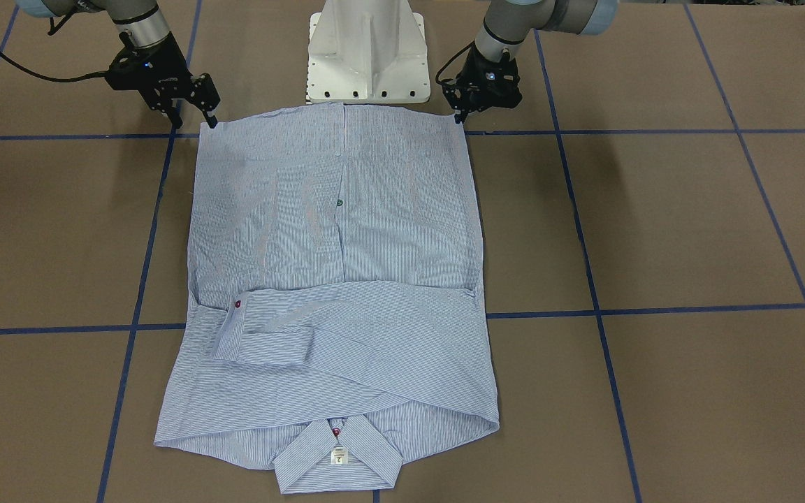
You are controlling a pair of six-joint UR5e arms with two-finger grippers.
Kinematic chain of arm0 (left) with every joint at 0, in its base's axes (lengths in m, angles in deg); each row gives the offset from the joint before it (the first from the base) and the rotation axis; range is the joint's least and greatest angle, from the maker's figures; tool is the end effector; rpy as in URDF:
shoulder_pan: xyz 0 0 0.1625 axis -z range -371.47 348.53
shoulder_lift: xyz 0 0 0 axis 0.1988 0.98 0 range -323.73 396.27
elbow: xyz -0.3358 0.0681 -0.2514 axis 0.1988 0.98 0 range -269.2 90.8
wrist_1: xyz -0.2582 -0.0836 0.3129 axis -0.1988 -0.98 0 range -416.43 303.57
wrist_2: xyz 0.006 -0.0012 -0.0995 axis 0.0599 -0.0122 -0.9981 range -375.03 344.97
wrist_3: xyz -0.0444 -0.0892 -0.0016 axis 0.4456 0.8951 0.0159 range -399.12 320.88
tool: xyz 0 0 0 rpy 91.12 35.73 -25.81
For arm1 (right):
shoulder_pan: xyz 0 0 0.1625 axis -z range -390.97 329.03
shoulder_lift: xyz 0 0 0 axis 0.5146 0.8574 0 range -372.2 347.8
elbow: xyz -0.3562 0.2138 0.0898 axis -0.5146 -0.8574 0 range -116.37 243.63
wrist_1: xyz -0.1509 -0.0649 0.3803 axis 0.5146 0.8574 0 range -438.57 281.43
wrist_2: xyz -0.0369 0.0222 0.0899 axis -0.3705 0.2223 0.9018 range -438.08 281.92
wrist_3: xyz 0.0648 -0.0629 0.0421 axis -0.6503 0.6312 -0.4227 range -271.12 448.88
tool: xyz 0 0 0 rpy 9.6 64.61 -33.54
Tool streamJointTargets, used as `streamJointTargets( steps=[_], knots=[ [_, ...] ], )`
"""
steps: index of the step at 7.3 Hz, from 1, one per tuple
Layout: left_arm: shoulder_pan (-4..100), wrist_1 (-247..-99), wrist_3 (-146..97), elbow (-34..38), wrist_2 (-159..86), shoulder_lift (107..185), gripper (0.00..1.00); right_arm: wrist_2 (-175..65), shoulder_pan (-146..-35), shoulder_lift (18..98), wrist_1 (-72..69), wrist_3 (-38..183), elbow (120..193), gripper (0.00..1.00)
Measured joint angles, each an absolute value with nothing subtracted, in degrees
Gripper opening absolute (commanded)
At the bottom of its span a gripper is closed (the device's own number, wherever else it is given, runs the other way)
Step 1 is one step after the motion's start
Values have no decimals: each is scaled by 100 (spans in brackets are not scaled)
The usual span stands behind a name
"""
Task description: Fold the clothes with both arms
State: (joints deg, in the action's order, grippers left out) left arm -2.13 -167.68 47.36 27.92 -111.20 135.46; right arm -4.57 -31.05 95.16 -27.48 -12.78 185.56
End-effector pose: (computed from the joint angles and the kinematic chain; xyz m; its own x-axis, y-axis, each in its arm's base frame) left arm 0.4943 -0.2055 0.3188 0.5327 -0.0258 -0.8459 0.0391 0.9992 -0.0059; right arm -0.3887 -0.1621 0.4463 0.5365 0.1944 0.8212 -0.3449 0.9386 0.0031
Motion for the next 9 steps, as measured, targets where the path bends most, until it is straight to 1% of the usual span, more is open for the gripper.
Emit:
streamJointTargets(
  steps=[1, 6, 8, 9],
  knots=[
    [-229, -16765, 4742, 2829, -11111, 13543, 0, -536, -3047, 9519, -2755, -1340, 18542, 53],
    [-241, -16762, 4745, 2895, -11100, 13527, 0, -800, -2829, 9520, -2720, -1456, 18471, 52],
    [-241, -16715, 4745, 2960, -11102, 13517, 0, -862, -2796, 9516, -2716, -1457, 18436, 13],
    [-241, -16639, 4745, 3031, -11108, 13515, 0, -869, -2786, 9506, -2716, -1482, 18433, 13]
  ],
)
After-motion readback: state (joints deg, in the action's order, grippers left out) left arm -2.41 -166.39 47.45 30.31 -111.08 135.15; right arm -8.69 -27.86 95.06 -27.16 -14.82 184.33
